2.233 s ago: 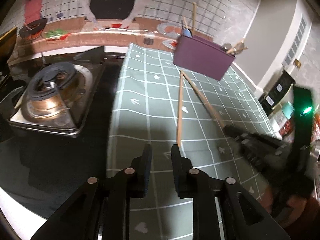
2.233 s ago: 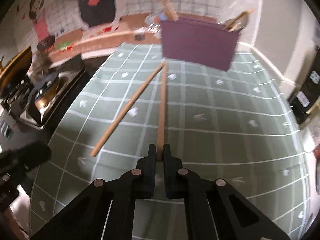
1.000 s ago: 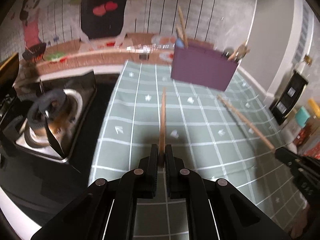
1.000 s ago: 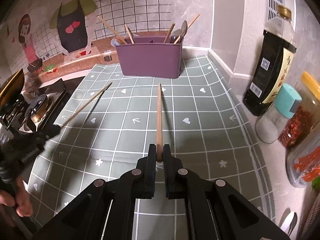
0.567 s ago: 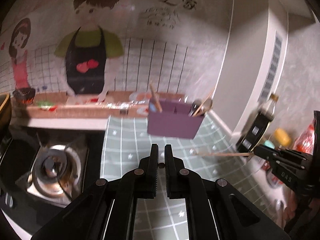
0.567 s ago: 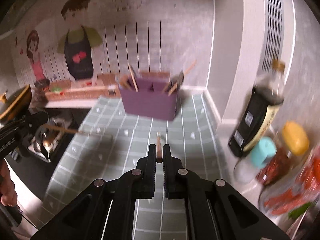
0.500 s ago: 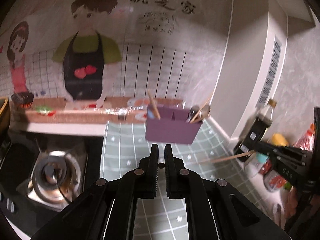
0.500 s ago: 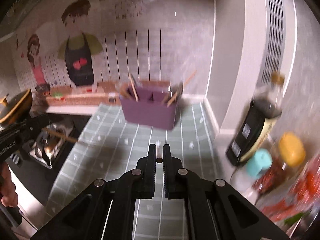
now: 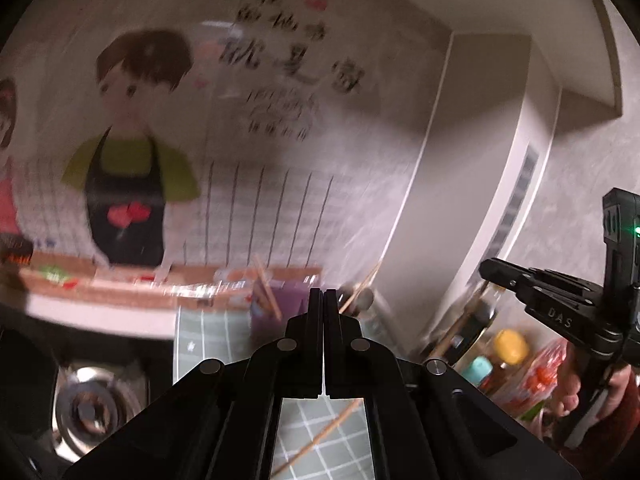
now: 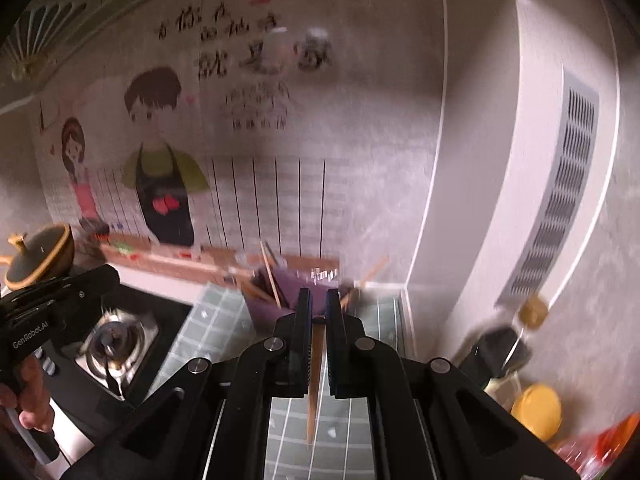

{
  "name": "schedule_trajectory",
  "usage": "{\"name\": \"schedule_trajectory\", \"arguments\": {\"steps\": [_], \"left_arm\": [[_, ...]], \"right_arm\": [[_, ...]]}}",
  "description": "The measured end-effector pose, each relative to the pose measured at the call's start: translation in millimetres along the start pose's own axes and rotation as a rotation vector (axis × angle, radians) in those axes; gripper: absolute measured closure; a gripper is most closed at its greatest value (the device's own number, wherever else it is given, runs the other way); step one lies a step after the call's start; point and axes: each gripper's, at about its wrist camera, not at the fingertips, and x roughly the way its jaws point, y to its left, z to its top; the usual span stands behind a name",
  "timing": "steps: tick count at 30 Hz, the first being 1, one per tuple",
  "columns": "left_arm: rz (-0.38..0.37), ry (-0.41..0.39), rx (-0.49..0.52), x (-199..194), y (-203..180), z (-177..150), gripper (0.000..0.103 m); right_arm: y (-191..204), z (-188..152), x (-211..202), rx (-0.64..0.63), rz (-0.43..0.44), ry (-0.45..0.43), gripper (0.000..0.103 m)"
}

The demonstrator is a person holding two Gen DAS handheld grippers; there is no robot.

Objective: Organize utensils

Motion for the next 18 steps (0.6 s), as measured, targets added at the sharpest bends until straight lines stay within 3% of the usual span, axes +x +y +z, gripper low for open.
{"name": "schedule_trajectory", "arguments": {"steps": [5,13,18], "left_arm": [[-0.003,0.041,0.053,15,-1,8,0.103],[-0.077,0.274,0.069,86,12,-62,0.098],[-0.176,0.426,0.136,133,4,-107,0.077]], "right_arm": [[2,33,-8,-0.029,-0.016,-0.050,0.097],[-16,16,8,0.005,-0.052,-0.014,0.097],[-39,-10,14,0.056,-0.081,0.031,0.097]]}}
